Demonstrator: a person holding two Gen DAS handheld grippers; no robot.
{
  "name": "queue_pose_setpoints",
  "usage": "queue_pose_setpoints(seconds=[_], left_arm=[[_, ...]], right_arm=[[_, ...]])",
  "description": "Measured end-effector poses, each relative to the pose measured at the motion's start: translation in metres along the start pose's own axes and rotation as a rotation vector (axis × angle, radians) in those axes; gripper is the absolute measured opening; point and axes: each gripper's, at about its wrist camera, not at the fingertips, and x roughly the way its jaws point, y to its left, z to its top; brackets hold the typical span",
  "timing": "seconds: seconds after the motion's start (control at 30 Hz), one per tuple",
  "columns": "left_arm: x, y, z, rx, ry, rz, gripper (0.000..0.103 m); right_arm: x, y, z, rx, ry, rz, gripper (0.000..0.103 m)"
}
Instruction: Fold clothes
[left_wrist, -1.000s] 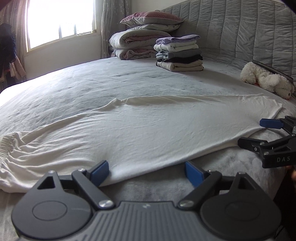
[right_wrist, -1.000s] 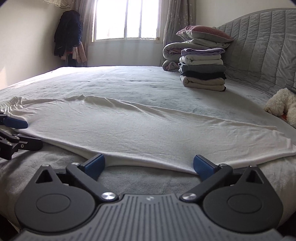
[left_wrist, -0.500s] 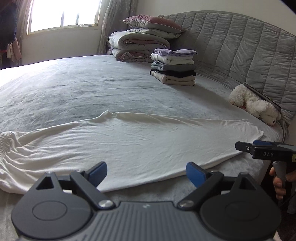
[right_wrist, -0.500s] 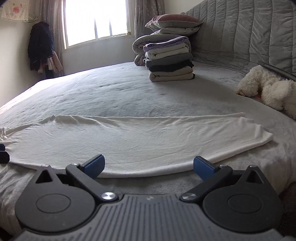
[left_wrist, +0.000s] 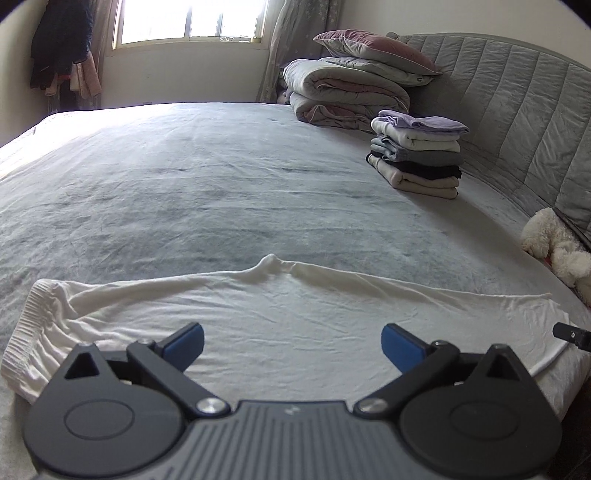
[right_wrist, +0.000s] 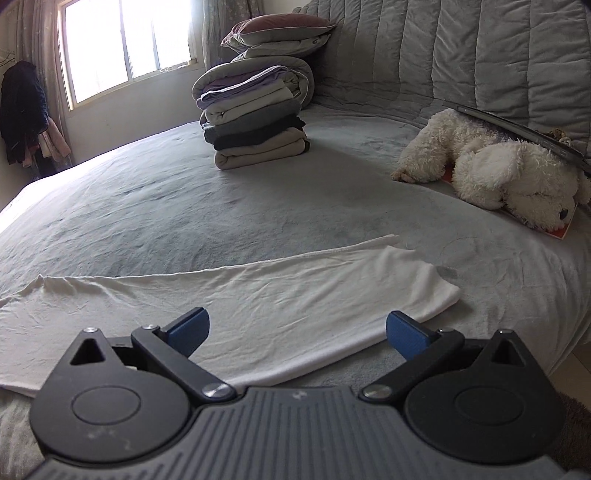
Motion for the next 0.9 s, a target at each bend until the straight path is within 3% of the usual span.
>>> queue_pose_setpoints(seconds=[0.1,0.17,0.27,0.47,0.53,0.73,0.9], left_arm=[[0.012,0.007,-0.011,-0.047,0.016,0.03,0.102],[0.018,0.006,-0.013,-0.016,0.06,0.065,0.102],[0.017,0.005,-0.016,0.029,0.033,0.063,0.102],[0.016,0.007,-0.019,0.023,0.008,0.065,0.102],[0.017,0.009,-0.021,0.01,0.006,0.068,0.102],[0.024,0.018,-0.026,-0.041,0.022,0.013,0.102],[0.026,0.02,-0.03,-0.045,0.019,-0.014,0.102]], right_arm=[[0.006,-0.009,0.002,0.033,0.039,-0.006,0.103],[0.01,-0.015,0.002,0.068,0.06,0.019,0.103],[0.013,-0.019,0.004,0.102,0.065,0.041,0.103],[0.016,-0.02,0.007,0.123,0.055,0.038,0.103],[0.015,-0.015,0.007,0.071,0.048,0.04,0.103],[0.027,-0.013,0.009,-0.003,0.134,0.023,0.103],[0.028,-0.027,0.012,0.07,0.135,0.032,0.103]])
